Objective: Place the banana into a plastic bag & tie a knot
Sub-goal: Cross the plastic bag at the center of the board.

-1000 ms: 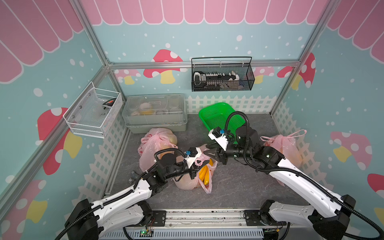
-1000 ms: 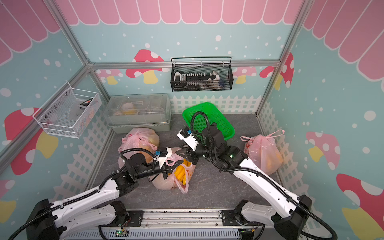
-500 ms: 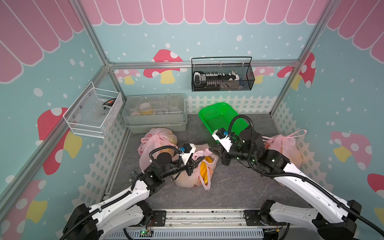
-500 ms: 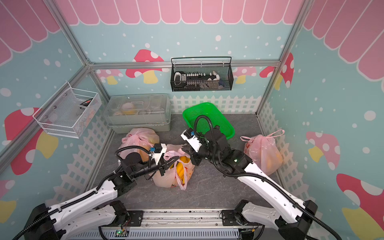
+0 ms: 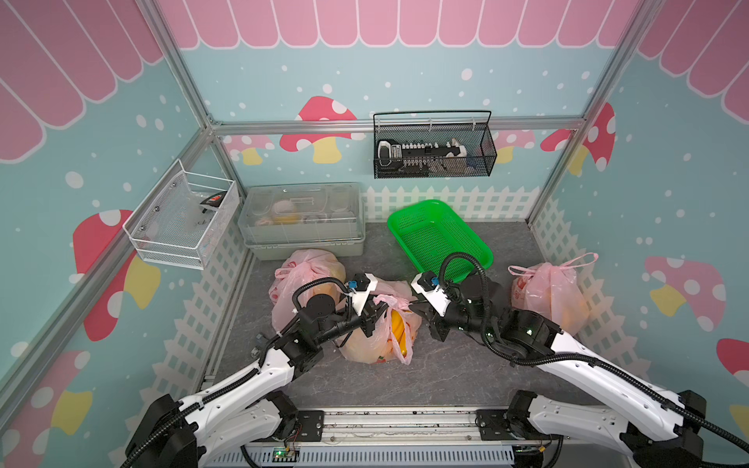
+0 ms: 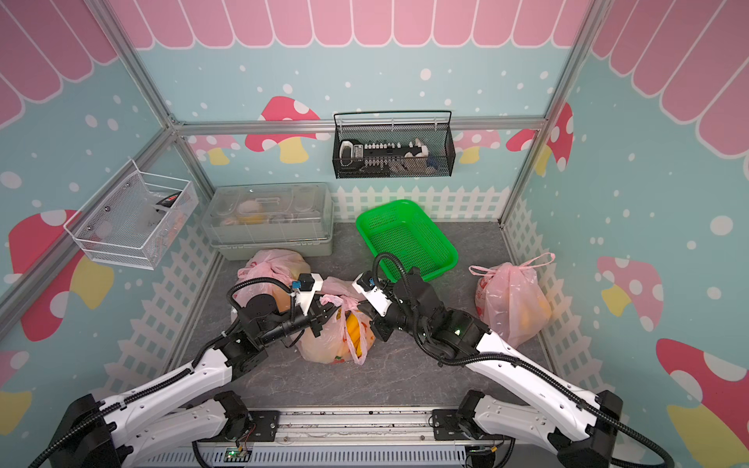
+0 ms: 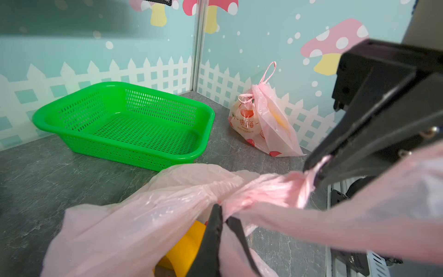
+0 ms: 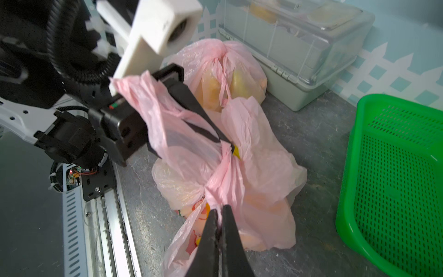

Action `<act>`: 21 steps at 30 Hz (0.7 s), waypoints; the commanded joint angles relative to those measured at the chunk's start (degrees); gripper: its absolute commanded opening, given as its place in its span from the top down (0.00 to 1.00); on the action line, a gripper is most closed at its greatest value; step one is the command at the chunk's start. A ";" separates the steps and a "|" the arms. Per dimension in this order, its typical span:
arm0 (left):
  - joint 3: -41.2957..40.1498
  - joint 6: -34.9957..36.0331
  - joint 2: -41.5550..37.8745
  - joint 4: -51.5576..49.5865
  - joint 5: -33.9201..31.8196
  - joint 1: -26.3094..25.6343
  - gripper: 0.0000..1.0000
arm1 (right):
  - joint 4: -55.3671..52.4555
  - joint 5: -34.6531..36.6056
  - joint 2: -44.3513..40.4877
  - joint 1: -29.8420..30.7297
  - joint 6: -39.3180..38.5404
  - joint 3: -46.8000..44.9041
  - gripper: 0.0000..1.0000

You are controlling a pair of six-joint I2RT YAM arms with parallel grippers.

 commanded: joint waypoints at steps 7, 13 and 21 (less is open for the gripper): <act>0.98 -1.90 1.44 0.67 -3.10 1.32 1.00 | 8.99 0.26 -1.15 3.61 9.70 -9.76 1.00; 0.93 -2.30 1.26 0.82 -2.52 1.27 1.00 | 17.45 1.35 4.07 3.78 15.26 -13.66 1.00; -0.16 -2.84 -1.04 -0.19 -2.14 1.31 1.00 | 24.81 4.40 12.44 3.78 19.72 -12.66 1.00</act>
